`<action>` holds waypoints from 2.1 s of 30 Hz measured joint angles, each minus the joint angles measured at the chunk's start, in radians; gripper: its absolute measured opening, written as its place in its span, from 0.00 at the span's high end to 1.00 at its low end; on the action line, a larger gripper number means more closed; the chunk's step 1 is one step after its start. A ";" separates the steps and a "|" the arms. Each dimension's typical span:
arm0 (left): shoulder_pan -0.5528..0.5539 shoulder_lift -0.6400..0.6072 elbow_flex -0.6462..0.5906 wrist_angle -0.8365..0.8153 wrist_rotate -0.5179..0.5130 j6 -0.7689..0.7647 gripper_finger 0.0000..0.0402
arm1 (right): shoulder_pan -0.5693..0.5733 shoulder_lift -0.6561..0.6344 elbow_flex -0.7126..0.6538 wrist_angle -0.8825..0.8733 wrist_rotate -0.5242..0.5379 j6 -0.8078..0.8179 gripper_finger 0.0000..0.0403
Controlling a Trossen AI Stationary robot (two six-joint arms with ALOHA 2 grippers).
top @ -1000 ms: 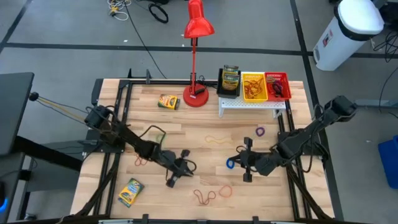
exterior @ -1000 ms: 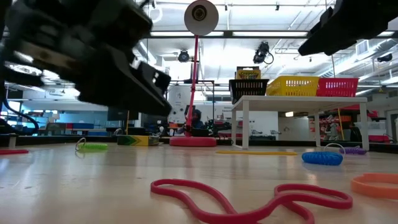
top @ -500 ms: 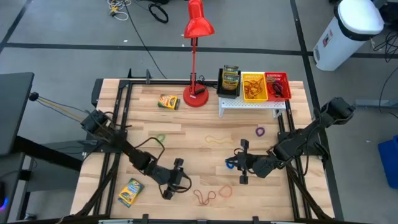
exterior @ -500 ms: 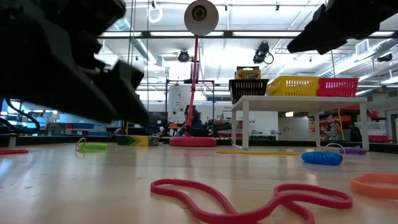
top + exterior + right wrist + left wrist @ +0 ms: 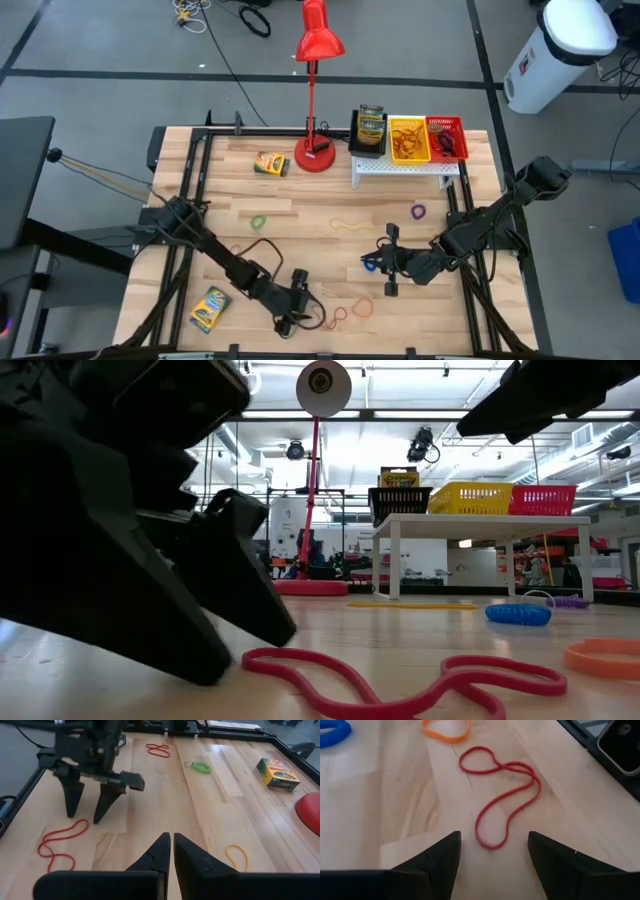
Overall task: Pick & Place Office Desk Supplies
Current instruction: Put the right red rubber band into the yellow bin
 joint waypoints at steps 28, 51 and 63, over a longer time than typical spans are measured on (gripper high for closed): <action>0.019 -0.112 0.063 -0.423 -0.159 0.135 0.99 | 0.000 0.000 0.000 0.061 0.000 -0.002 0.92; 0.027 -0.133 0.066 -0.392 -0.023 -0.015 0.55 | -0.001 0.039 -0.001 0.059 0.023 -0.082 0.92; 0.069 -0.059 0.066 -0.250 0.084 -0.025 0.47 | -0.001 0.039 -0.001 0.060 0.029 -0.109 0.92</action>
